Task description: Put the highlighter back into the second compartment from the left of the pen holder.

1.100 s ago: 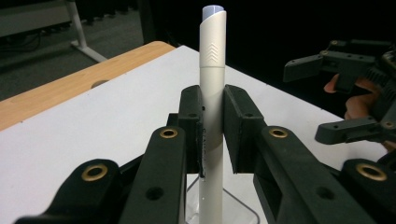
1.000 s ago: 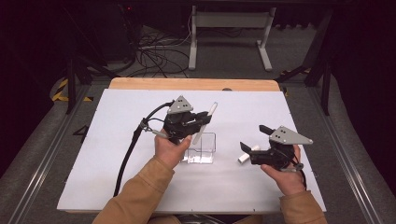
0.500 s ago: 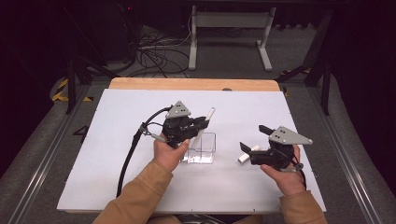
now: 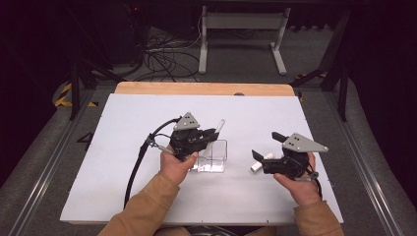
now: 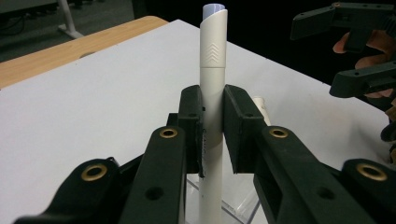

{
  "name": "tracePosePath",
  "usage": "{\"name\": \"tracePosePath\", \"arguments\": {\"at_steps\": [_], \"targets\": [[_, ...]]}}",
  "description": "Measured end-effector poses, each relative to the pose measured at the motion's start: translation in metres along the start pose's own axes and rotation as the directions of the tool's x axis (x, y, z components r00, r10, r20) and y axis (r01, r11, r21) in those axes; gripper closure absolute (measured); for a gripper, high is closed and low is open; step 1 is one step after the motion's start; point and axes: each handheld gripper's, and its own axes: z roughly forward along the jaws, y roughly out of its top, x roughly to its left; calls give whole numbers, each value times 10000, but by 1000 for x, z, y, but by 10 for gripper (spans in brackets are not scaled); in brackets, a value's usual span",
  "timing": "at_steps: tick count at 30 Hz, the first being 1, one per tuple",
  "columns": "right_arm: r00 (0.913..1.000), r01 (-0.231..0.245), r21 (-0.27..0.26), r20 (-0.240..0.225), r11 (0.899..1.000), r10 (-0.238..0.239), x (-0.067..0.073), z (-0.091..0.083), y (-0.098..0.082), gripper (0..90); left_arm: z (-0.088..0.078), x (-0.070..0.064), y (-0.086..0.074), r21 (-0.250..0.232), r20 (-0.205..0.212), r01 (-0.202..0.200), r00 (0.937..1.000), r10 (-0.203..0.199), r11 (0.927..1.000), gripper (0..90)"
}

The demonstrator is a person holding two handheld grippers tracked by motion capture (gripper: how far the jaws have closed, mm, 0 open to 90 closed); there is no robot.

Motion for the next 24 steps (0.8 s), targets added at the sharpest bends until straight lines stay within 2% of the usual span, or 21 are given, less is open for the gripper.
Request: {"name": "tracePosePath", "arguments": {"at_steps": [9,12,13,15,18,20,24], "targets": [[10000,-7,-3,5,10000,7,0,0,0,93,-2,4,-7,59,-75,195,9998,-195,9998,784],[10000,-1,10,12,10000,1,0,0,0,93,-3,4,-7,10,94,291,9995,-291,9996,780],[10000,-17,-6,0,10000,17,0,0,0,94,-4,4,-6,-30,146,273,9995,-273,9996,753],[10000,-73,-55,-6,10000,73,0,-1,0,94,-9,4,-5,-208,322,302,9990,-295,9993,583],[10000,-90,-117,25,9999,91,-1,-2,0,94,-18,1,-2,-513,-33,-36,10000,34,9987,473],[9999,-116,-95,35,9999,116,-1,-2,0,93,-26,0,-1,-668,-98,-210,9997,204,9975,420],[9999,-118,-128,63,9998,119,-1,-2,1,93,-40,-1,2,-1047,-44,-230,9997,227,9942,346]]}}
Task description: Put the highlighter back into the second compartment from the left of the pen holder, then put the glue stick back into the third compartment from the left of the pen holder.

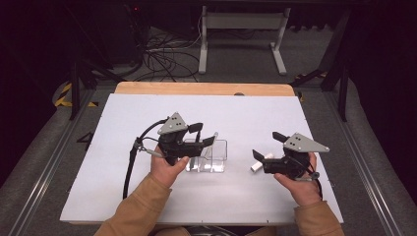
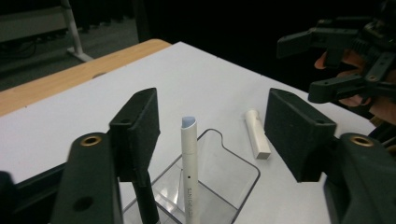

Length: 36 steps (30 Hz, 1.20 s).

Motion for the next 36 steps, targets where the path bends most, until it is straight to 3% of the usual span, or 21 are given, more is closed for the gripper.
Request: {"name": "tracePosePath", "arguments": {"at_steps": [7,18,27,36], "targets": [[10000,46,-55,48,10000,-46,1,-1,1,94,-20,3,6,-335,-175,-177,9997,171,9993,268],[9999,86,-81,52,9999,-86,1,-2,2,94,-32,0,9,-493,-389,-425,9984,406,9979,219],[9998,-166,1,-133,9999,166,-2,-4,3,111,-48,10,5,-699,-531,-555,9972,519,9960,165],[9997,-185,90,138,9998,183,-5,-9,6,144,-66,17,-10,-504,-1261,-735,9898,666,9960,127]]}}
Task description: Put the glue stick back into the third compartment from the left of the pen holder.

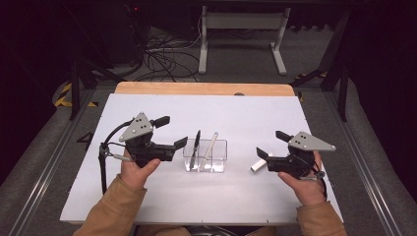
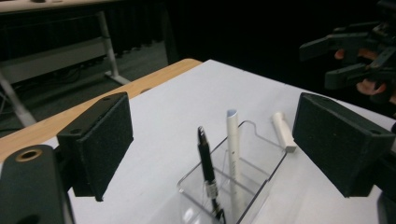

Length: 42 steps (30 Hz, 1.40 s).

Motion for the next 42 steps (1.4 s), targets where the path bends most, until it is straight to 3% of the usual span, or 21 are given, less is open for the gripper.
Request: {"name": "tracePosePath", "arguments": {"at_steps": [10,17,21,26,33,38,40,42], "targets": [[9992,47,369,389,9993,-61,0,-2,2,197,-22,11,-22,-175,-832,188,9963,-202,9997,104],[9979,187,454,608,9988,-214,0,-3,4,212,-37,18,-34,-154,-918,374,9950,-386,9992,103],[9988,-103,629,494,9980,72,-2,-2,5,195,-43,18,-38,-206,-1141,177,9933,-199,9996,102],[9986,-80,826,519,9966,37,-2,0,5,199,-46,18,-42,-14,-1404,320,9896,-319,9995,65],[9983,-166,978,566,9951,111,-3,0,8,220,-51,22,-48,-202,-1478,709,9863,-731,9973,34],[9963,-411,1006,793,9941,332,-7,1,11,231,-52,25,-54,-195,-1600,769,9839,-790,9968,32],[9948,-702,904,802,9934,630,-9,0,13,253,-53,25,-56,-137,-1800,765,9806,-777,9970,31],[9933,-838,1154,889,9898,738,-11,-1,16,261,-54,25,-58,-200,-1965,859,9765,-881,9961,32]]}}
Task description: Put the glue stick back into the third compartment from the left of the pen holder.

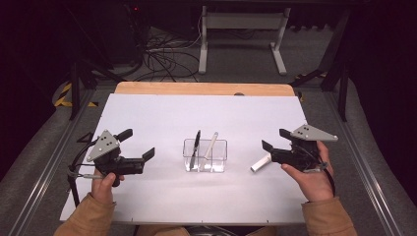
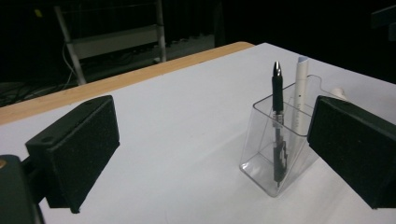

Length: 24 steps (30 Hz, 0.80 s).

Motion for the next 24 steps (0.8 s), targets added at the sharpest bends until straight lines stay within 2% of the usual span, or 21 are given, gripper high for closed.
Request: {"name": "tracePosePath", "arguments": {"at_steps": [4,8,10,13,19,24], "targets": [[9997,-72,594,254,9982,57,-3,0,5,253,-3,0,-3,-164,-494,116,9987,-124,9998,41],[9991,-111,1202,419,9927,61,-5,5,7,232,-6,-1,-5,-199,-870,-56,9962,39,9998,42],[9987,-153,1500,508,9886,77,-6,7,9,233,-7,-1,-6,-234,-876,-60,9962,39,9997,42],[9986,-157,1661,522,9860,71,-6,10,10,232,-7,-1,-7,-200,-910,-62,9958,43,9998,42],[9976,-465,2015,603,9784,350,-5,16,12,238,-8,0,-10,-219,-1111,-34,9938,9,9998,42],[9937,-901,2423,862,9660,711,-7,17,14,263,-11,1,-13,-249,-1364,67,9906,-100,9997,42]]}}
